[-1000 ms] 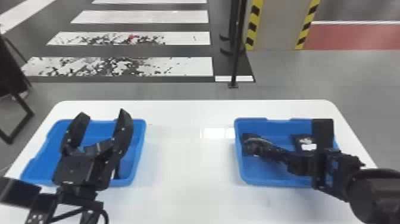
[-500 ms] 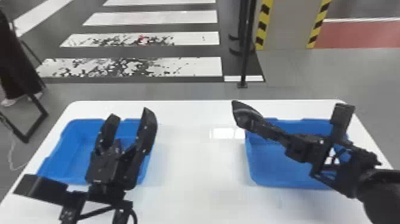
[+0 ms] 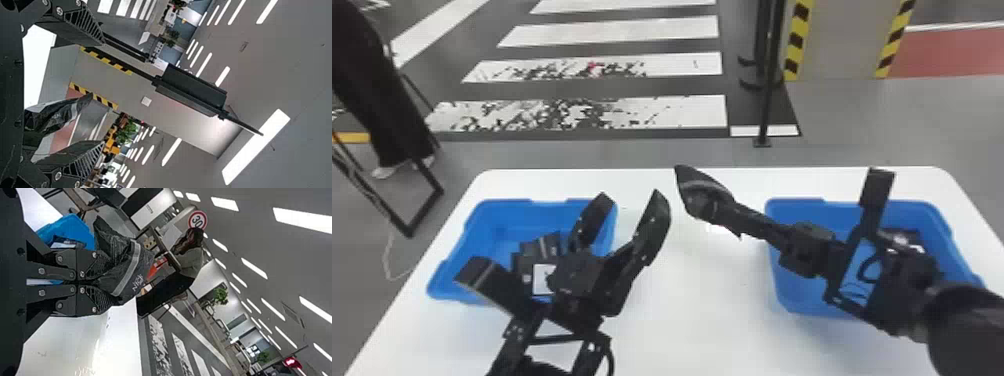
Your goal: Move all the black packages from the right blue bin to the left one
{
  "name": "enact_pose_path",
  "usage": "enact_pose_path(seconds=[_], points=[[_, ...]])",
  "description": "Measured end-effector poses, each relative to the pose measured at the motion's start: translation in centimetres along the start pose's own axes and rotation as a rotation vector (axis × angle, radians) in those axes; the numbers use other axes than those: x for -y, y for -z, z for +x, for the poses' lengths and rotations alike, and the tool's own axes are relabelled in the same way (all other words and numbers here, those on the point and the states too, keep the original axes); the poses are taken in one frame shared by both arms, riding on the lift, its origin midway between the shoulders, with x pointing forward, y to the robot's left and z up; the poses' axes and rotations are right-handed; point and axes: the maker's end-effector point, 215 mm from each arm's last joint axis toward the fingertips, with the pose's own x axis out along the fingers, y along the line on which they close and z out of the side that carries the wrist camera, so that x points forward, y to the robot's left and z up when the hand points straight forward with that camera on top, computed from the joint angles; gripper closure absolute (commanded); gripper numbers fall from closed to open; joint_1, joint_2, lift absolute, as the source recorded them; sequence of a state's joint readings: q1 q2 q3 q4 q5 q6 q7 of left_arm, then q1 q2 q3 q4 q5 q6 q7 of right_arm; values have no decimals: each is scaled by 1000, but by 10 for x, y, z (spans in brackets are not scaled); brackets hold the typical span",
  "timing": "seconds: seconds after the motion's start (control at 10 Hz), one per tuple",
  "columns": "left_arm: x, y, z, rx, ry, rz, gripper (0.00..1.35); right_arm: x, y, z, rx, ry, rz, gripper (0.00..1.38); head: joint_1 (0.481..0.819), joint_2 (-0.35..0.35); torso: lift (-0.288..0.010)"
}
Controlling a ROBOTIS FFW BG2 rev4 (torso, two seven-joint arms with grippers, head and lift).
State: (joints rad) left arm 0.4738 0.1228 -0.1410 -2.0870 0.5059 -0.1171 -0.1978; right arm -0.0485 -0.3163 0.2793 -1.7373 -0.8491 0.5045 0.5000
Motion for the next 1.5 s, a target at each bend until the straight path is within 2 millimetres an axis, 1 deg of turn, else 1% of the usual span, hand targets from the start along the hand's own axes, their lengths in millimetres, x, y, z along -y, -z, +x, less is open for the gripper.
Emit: enact_pose_path(seconds=[0.2, 0.3, 0.4, 0.5, 0.7, 0.8, 0.9, 1.0, 1.1, 1.2, 1.4, 1.5], points=[[4, 7, 2, -31, 14, 29, 157, -25, 8, 12, -2, -60, 26, 1181, 695, 165, -132], [8, 13, 3, -54, 27, 26, 157, -35, 11, 16, -3, -82, 37, 1182, 695, 173, -132], [11, 20, 3, -82, 42, 18, 156, -42, 12, 18, -3, -98, 43, 1181, 695, 174, -132], [11, 23, 4, -94, 45, 12, 156, -48, 15, 20, -5, -111, 51, 1182, 695, 176, -132], [9, 26, 3, -103, 41, 3, 162, -64, 28, 25, -25, -147, 78, 1181, 695, 197, -132], [7, 28, 1, -111, 36, -11, 351, -71, 37, 27, -41, -161, 92, 1181, 695, 212, -132], [4, 28, -1, -113, 28, -12, 894, -73, 40, 27, -47, -167, 97, 1182, 695, 222, -132], [0, 33, -3, -156, 12, 7, 1161, -74, 40, 27, -48, -168, 99, 1182, 695, 225, -132], [-3, 39, -6, -204, -5, 27, 1217, -72, 40, 27, -48, -167, 100, 1181, 695, 225, -132], [-5, 38, -8, -217, -14, 48, 1217, -72, 39, 27, -46, -167, 99, 1181, 695, 227, -132], [-6, 27, -7, -190, -20, 93, 1217, -71, 37, 27, -39, -169, 100, 1171, 695, 233, -132], [-9, 21, -8, -171, -33, 103, 1217, -71, 38, 26, -37, -172, 108, 1073, 695, 236, -132]])
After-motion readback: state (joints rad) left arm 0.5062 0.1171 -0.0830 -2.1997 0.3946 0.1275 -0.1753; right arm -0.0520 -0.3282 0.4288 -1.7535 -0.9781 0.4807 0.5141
